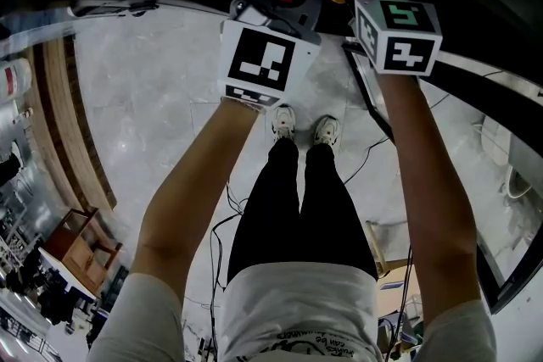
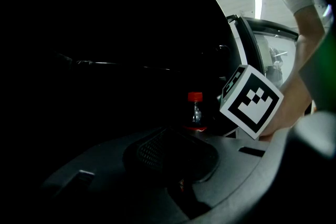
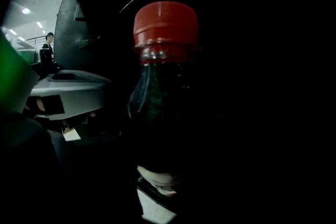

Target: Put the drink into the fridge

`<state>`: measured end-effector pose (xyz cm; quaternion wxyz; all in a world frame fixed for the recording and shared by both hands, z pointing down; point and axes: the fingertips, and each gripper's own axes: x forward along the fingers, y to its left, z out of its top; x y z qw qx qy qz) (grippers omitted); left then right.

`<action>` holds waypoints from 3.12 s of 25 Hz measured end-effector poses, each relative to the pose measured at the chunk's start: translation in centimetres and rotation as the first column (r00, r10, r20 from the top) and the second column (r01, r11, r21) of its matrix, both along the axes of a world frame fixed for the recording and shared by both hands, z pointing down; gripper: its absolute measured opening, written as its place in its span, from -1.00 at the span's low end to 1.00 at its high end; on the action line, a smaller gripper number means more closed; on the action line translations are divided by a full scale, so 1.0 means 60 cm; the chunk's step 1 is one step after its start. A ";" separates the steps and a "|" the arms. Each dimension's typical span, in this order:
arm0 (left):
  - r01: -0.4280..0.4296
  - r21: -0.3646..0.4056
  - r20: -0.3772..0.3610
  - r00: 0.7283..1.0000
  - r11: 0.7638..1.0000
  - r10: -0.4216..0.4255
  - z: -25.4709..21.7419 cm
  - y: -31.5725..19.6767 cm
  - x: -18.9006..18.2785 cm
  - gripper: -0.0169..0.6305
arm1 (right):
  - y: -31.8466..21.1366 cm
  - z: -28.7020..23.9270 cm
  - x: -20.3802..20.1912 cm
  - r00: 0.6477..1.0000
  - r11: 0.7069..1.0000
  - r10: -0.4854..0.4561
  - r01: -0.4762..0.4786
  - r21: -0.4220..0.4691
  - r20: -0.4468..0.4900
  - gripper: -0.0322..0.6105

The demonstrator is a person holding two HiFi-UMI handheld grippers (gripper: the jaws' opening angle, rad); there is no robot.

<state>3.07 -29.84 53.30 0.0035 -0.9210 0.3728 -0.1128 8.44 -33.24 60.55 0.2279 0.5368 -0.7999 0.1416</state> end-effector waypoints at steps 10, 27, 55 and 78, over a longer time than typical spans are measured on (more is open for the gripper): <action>0.003 -0.005 0.010 1.000 1.000 -0.003 0.003 -0.014 0.005 -0.88 | -0.024 -0.005 0.003 1.000 1.000 -0.004 0.004 0.024 0.007 0.07; -0.001 -0.006 0.005 1.000 1.000 0.001 -0.002 -0.008 0.016 -0.88 | -0.013 0.007 0.006 0.997 0.999 -0.012 0.010 0.031 0.071 0.23; 0.035 -0.042 -0.019 0.999 0.998 -0.036 -0.013 0.038 0.010 -0.88 | 0.073 0.001 0.042 0.989 0.996 0.087 -0.089 0.009 0.116 0.29; -0.003 -0.017 -0.071 0.997 1.000 0.002 -0.166 0.094 -0.014 -0.88 | 0.166 -0.180 0.007 0.995 0.990 -0.080 0.073 0.122 0.058 -0.43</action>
